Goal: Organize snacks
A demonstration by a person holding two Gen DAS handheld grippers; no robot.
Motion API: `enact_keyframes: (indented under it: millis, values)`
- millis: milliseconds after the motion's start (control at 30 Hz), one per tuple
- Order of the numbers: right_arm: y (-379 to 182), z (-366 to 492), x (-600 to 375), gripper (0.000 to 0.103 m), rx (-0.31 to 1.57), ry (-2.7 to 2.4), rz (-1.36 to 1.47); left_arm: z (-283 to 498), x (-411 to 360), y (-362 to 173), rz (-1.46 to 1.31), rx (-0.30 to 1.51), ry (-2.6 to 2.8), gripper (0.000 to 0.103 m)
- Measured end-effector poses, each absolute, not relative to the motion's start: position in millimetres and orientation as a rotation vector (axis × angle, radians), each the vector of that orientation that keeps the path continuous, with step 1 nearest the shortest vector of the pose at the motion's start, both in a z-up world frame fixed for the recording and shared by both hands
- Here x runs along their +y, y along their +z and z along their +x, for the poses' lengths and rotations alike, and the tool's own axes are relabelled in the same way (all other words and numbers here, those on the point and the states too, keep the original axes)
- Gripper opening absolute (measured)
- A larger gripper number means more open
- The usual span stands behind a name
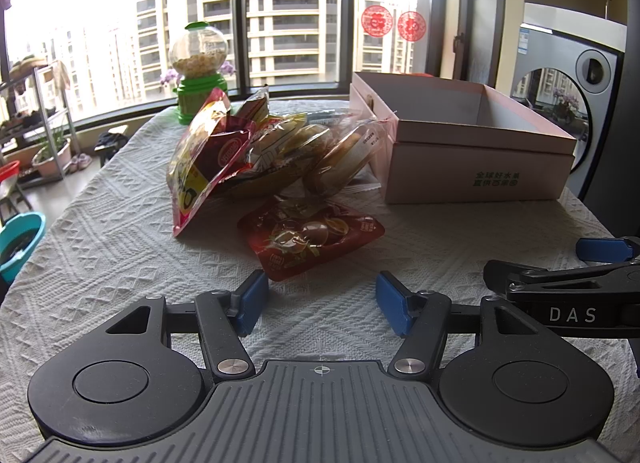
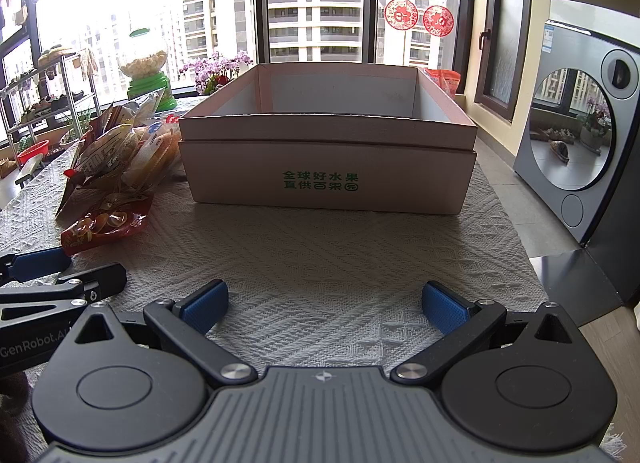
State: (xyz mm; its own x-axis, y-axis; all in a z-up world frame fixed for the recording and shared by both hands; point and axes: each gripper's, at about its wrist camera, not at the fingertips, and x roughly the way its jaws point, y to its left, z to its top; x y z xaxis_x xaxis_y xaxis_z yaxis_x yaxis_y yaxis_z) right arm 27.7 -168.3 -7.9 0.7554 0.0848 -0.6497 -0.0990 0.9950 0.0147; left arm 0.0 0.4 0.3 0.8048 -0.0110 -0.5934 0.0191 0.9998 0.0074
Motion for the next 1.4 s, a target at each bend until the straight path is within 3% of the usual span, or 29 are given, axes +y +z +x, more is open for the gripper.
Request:
enact_keyframes:
  millis: [1400]
  values:
    - [-8.1, 28.0, -167.9, 0.103, 0.707, 0.100, -0.021, -0.5, -1.2, 1.5, 0.020, 0.635, -0.013, 0.067]
